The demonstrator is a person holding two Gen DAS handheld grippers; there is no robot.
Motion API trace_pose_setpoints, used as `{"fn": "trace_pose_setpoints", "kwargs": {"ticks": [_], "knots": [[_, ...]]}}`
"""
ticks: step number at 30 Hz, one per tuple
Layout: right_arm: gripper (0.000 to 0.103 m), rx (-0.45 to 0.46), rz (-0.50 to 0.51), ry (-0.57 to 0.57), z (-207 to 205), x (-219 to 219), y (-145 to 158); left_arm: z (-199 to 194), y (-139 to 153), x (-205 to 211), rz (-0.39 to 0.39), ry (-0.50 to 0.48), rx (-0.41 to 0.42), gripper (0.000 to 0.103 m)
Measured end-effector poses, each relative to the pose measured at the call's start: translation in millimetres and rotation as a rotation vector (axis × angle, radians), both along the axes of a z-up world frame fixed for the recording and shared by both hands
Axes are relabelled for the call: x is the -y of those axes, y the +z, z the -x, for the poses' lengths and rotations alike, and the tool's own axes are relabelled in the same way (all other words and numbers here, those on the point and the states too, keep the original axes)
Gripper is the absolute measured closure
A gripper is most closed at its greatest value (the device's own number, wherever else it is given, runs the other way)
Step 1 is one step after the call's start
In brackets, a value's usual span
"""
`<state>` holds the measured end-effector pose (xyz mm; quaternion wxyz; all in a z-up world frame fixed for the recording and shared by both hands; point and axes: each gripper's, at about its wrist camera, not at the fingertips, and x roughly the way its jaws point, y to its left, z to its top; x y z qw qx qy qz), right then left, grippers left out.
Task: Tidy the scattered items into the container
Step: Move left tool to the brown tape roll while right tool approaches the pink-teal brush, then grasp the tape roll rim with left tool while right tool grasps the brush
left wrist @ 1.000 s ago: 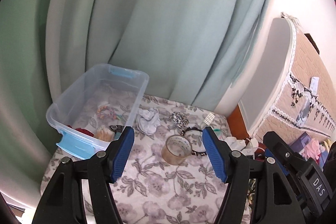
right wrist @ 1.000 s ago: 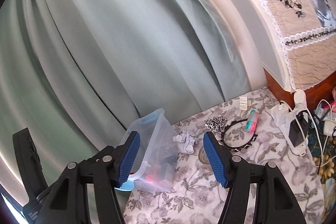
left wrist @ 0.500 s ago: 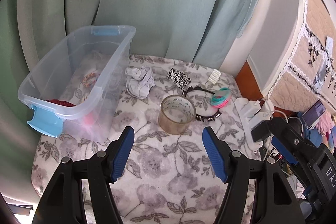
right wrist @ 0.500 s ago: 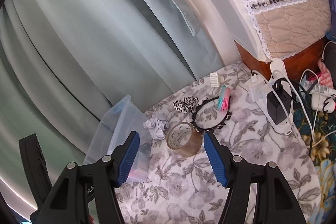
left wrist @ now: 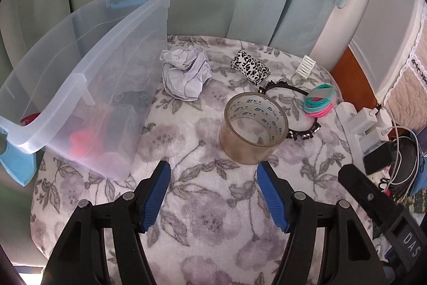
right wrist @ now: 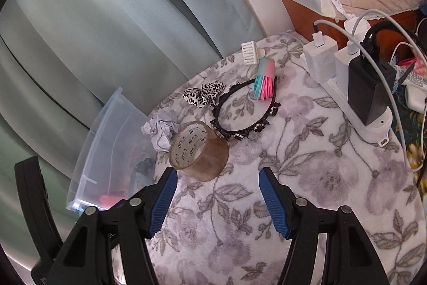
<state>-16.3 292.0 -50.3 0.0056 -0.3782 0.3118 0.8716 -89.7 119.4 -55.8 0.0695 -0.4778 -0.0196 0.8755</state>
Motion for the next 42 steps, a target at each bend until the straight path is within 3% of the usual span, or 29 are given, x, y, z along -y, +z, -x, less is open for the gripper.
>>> {"fn": "trace_pose_setpoints", "kwargs": {"ticks": [10,15,27,32,39,42], "knots": [[0.036,0.075,-0.068,-0.028,31,-6,-37,59,-27,-4,-0.036,0.054,0.02,0.035],[0.036,0.098,-0.095,-0.037,51,-9,-48,72,-41,-18,0.03,0.032,0.006,0.035],[0.036,0.071,-0.251,-0.109,103,-31,-41,89,-71,-20,-0.001,0.011,0.055,0.041],[0.036,0.069,-0.272,-0.127,122,-38,-45,89,-76,-21,-0.02,-0.004,0.046,0.041],[0.037,0.067,-0.297,-0.173,136,-50,-53,90,-77,-24,-0.036,-0.011,0.03,0.067],[0.044,0.05,-0.317,-0.195,139,-53,-53,91,-79,-25,-0.043,-0.02,0.029,0.075]]}}
